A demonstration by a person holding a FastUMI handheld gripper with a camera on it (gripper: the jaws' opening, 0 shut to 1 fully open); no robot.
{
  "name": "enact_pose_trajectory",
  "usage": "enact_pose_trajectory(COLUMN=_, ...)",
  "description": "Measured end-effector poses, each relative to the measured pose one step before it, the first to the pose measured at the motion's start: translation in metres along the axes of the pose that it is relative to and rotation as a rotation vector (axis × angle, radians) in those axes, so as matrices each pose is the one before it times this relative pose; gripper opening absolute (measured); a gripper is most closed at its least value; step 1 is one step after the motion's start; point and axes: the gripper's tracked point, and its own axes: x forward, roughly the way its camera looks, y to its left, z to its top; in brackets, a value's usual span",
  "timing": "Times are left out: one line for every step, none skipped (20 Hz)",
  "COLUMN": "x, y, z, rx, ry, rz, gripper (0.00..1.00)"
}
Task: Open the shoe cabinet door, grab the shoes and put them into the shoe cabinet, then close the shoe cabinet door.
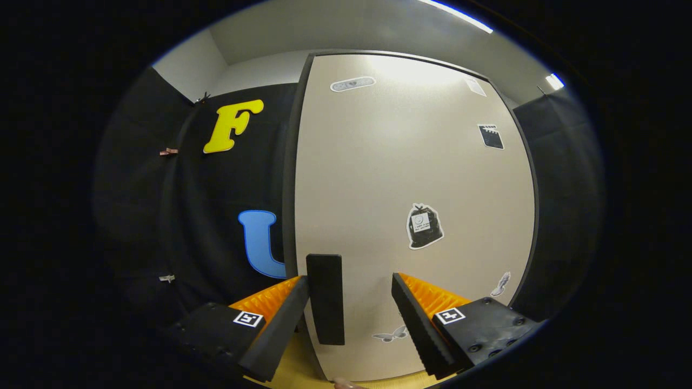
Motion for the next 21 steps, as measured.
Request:
enact_pose_trajectory(x=-0.00549, y=-0.00061, z=0.00123, rx=0.00094, ry=0.00350, rz=0.00253, gripper=0.99)
enact_pose_trajectory(x=-0.00551, y=-0.00195, z=0.00105, rx=0.00055, ry=0.00298, rz=0.00121, gripper=0.99)
enact_pose_trajectory(x=-0.00644, y=-0.00214, z=0.00165, rx=-0.00042, ry=0.00251, rz=0.00240, gripper=0.99)
enact_pose_trajectory(x=-0.00653, y=-0.00196, z=0.00036, rx=0.00035, ry=0.00439, rz=0.00257, gripper=0.99)
enact_pose_trajectory(x=-0.00658, y=-0.00355, z=0.00107, rx=0.00102, ry=0.00340, rz=0.00135, gripper=0.99)
enact_pose_trajectory(x=-0.00634, y=-0.00406, z=0.00138, rx=0.00146, ry=0.00187, rz=-0.00005, gripper=0.99)
enact_pose_trajectory(x=-0.00749, y=-0.00341, z=0.00154, rx=0.00208, ry=-0.00099, rz=0.00145, gripper=0.99)
enact_pose_trajectory(x=-0.00697, y=-0.00382, z=0.00202, rx=0.00343, ry=-0.00107, rz=0.00300, gripper=0.99)
enact_pose_trajectory(x=-0.00782, y=-0.00278, z=0.00183, rx=0.00175, ry=0.00070, rz=0.00236, gripper=0.99)
enact_pose_trajectory(x=-0.00594, y=-0.00468, z=0.00050, rx=0.00045, ry=0.00321, rz=-0.00117, gripper=0.99)
enact_pose_trajectory(x=-0.00684, y=-0.00385, z=0.00093, rx=0.00285, ry=0.00271, rz=0.00159, gripper=0.99)
enact_pose_trajectory(x=-0.00667, y=-0.00395, z=0.00138, rx=0.00357, ry=0.00059, rz=0.00112, gripper=0.99)
enact_pose_trajectory(x=-0.00573, y=-0.00431, z=0.00119, rx=0.00345, ry=0.00029, rz=0.00162, gripper=0.99)
enact_pose_trajectory(x=-0.00533, y=-0.00283, z=0.00180, rx=0.00161, ry=-0.00069, rz=0.00186, gripper=0.99)
enact_pose_trajectory(x=-0.00398, y=-0.00380, z=0.00046, rx=-0.00036, ry=0.00104, rz=0.00035, gripper=0.99)
enact_pose_trajectory(x=-0.00393, y=-0.00175, z=0.00086, rx=-0.00049, ry=0.00188, rz=0.00198, gripper=0.99)
enact_pose_trajectory(x=-0.00530, y=-0.00361, z=0.00051, rx=-0.00089, ry=0.00068, rz=0.00049, gripper=0.99)
enact_pose_trajectory(x=-0.00398, y=-0.00291, z=0.00147, rx=0.00170, ry=-0.00053, rz=0.00314, gripper=0.99)
enact_pose_trajectory(x=-0.00405, y=-0.00326, z=0.00203, rx=0.00232, ry=-0.00281, rz=0.00239, gripper=0.99)
enact_pose_trajectory(x=-0.00392, y=-0.00266, z=0.00230, rx=0.00258, ry=-0.00419, rz=-0.00016, gripper=0.99)
enact_pose_trajectory(x=-0.00339, y=-0.00181, z=0.00203, rx=0.00100, ry=-0.00402, rz=0.00138, gripper=0.99)
